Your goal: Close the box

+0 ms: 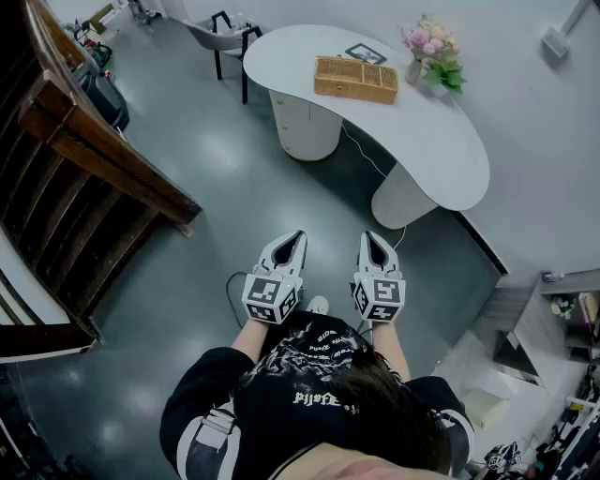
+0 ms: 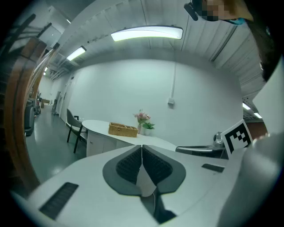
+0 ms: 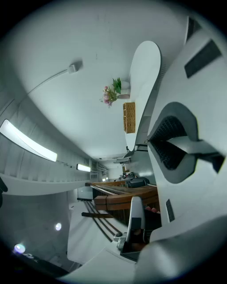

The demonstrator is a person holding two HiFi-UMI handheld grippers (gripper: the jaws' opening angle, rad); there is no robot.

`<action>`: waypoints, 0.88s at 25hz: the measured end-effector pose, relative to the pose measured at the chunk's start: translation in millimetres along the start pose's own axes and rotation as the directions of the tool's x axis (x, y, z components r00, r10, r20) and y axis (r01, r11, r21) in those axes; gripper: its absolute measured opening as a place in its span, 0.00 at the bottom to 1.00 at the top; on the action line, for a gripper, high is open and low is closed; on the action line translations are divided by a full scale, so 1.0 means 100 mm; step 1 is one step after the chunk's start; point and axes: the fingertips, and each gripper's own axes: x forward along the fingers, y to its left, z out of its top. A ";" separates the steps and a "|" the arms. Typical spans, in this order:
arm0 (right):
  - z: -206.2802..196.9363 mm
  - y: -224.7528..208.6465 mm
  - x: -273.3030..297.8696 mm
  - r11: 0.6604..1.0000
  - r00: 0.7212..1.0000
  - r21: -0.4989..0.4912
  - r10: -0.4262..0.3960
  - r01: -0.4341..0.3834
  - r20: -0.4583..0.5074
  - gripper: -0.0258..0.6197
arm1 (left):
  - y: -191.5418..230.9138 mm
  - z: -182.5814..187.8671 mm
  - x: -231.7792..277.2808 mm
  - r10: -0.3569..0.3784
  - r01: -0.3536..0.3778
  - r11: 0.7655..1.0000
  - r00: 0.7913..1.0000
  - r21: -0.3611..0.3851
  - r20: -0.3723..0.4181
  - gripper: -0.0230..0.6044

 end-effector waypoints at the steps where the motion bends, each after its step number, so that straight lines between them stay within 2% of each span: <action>1: 0.00 0.00 0.01 1.000 1.000 -0.004 -0.003 0.003 -0.004 0.08 | 0.01 0.00 0.01 -0.002 0.002 1.000 1.000 0.001 -0.002 0.08; 10: 0.08 -0.16 0.26 0.997 0.998 0.043 -0.059 0.059 -0.013 0.08 | 0.25 0.08 0.25 -0.018 0.018 1.000 1.000 -0.024 -0.008 0.08; 14: 0.16 -0.22 0.47 0.995 0.996 0.045 -0.093 0.093 -0.017 0.08 | 0.42 0.12 0.46 -0.052 0.051 0.998 0.998 -0.045 -0.024 0.08; 22: 0.40 -0.16 1.04 0.991 0.992 0.026 -0.128 0.128 -0.003 0.08 | 0.88 0.34 0.94 -0.113 0.112 0.993 0.993 -0.033 -0.021 0.08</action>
